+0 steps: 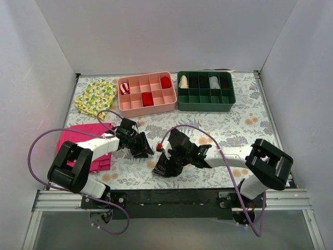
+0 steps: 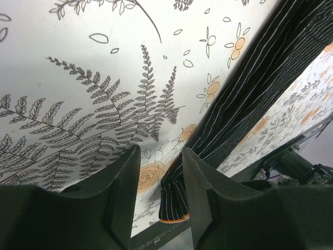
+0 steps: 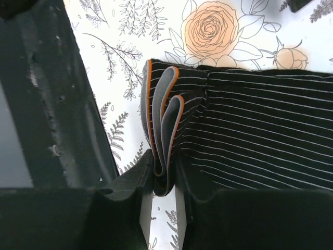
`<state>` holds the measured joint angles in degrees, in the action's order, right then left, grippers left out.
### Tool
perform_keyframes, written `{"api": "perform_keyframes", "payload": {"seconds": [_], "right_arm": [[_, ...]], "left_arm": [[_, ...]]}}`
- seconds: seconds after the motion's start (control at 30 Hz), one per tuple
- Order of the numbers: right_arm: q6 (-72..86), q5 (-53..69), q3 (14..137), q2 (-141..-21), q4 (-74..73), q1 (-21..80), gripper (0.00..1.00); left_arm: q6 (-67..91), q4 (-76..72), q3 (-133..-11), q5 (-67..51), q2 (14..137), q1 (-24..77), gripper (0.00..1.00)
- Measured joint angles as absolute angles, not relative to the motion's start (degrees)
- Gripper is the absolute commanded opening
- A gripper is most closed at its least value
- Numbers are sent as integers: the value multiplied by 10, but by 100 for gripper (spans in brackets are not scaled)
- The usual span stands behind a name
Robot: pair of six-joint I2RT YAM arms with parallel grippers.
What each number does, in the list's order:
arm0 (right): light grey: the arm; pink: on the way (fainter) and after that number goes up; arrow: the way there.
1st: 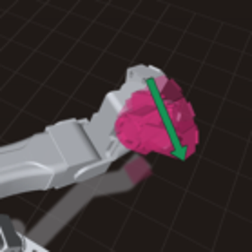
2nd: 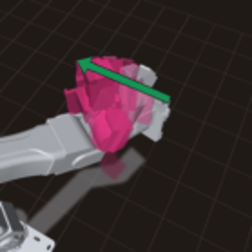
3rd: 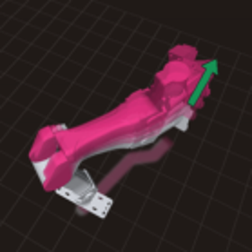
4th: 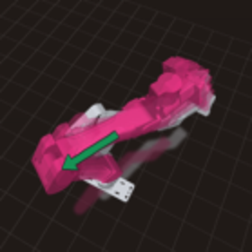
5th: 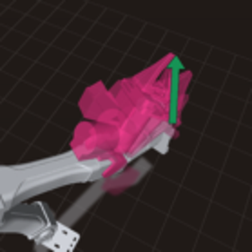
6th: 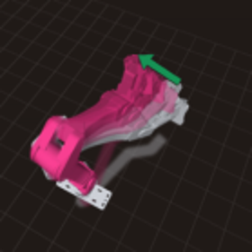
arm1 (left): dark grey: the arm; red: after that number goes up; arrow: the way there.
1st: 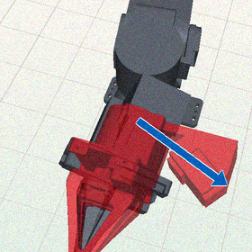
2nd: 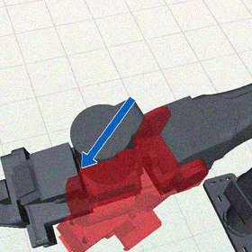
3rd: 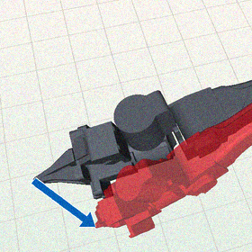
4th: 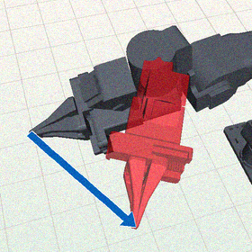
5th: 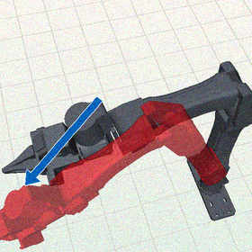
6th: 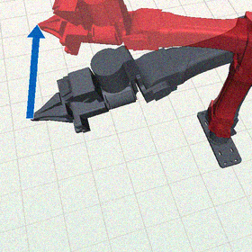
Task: Roll the underwear
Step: Roll the underwear to the center of the board.
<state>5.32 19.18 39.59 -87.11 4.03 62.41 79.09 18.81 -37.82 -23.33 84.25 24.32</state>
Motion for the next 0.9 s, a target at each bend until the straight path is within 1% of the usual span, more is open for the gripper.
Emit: {"api": "perform_keyframes", "payload": {"seconds": [0.07,0.33,0.37,0.4,0.43,0.67,0.77,0.9], "right_arm": [[74,230,389,-880,59,605,20],[142,369,360,-926,153,543,18],[151,388,357,-936,168,538,18],[158,399,356,-942,176,534,18],[162,407,356,-945,182,533,19],[166,423,354,-950,190,533,20],[165,415,354,-947,183,533,20],[165,383,354,-927,168,534,21]], "left_arm": [[793,182,-369,-238,835,243,38],[804,144,-326,-277,810,243,41],[806,141,-324,-283,809,243,44],[808,138,-322,-288,809,243,49],[809,135,-322,-292,809,243,51],[824,122,-321,-337,811,243,56],[835,126,-307,-352,802,244,59],[859,141,-269,-365,762,245,59]]}}
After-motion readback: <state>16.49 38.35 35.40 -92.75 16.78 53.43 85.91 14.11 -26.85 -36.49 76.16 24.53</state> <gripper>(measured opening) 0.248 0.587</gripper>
